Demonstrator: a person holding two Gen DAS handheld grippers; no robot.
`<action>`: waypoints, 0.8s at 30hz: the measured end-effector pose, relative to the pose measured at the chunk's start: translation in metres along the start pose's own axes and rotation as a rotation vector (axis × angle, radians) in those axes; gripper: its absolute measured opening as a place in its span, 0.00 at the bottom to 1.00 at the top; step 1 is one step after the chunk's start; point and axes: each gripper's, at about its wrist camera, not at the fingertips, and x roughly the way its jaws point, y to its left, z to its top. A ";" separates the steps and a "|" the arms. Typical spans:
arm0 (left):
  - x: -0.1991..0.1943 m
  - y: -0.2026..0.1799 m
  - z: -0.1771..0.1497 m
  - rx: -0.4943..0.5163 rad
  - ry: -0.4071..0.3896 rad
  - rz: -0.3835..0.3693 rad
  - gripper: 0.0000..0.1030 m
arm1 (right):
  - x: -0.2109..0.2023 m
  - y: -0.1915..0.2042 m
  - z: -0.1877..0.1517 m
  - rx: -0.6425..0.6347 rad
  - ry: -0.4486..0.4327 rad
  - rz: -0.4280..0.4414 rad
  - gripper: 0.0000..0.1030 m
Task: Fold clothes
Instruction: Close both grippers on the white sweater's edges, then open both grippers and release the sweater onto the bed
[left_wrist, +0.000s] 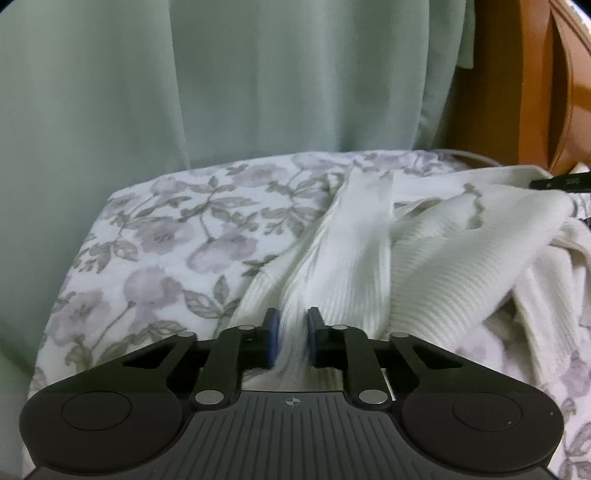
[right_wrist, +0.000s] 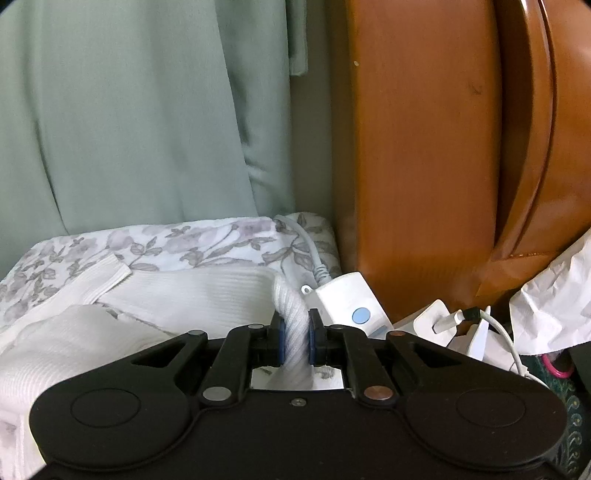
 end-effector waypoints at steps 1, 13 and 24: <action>-0.002 -0.001 -0.001 -0.007 -0.016 0.001 0.09 | -0.001 0.000 0.000 0.003 -0.001 0.001 0.11; -0.062 0.025 -0.004 -0.125 -0.299 0.366 0.08 | -0.030 -0.018 0.002 0.045 -0.129 -0.084 0.10; -0.064 0.059 -0.026 -0.221 -0.206 0.532 0.08 | -0.037 -0.022 -0.008 0.043 -0.175 -0.237 0.09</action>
